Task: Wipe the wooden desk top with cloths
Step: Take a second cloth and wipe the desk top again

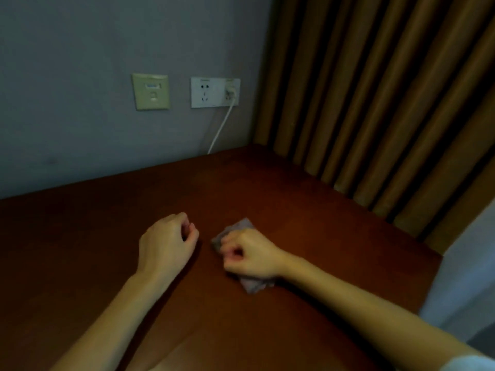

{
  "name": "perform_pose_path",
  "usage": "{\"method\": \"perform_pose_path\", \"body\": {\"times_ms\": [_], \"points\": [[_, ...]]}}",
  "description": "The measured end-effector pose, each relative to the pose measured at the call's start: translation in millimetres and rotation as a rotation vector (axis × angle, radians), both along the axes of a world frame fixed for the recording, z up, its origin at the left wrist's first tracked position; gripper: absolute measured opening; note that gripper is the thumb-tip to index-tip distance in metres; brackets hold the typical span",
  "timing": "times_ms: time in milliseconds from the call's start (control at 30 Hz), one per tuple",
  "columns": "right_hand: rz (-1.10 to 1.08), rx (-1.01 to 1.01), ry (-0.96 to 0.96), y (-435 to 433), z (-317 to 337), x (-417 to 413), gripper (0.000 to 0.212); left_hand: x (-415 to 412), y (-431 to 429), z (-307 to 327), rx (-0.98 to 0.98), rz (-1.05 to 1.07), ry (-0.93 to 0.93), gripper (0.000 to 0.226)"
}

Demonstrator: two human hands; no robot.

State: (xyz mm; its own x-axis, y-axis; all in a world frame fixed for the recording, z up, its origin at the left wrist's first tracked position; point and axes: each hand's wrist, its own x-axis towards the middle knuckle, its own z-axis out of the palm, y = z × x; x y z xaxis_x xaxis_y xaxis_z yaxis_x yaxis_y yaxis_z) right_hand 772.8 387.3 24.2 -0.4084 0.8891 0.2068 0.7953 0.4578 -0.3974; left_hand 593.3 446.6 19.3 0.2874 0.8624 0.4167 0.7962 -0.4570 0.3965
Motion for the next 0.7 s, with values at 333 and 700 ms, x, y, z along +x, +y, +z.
{"method": "perform_pose_path", "body": {"times_ms": [333, 700], "points": [[-0.571, 0.013, 0.029, 2.2, -3.3, 135.9, 0.035, -0.7, 0.3, -6.2, 0.024, 0.001, 0.059, 0.023], [-0.028, -0.004, -0.005, -39.8, -4.3, 14.3, 0.034, -12.3, 24.4, -1.5, -0.002, 0.061, 0.043, 0.022]]}}
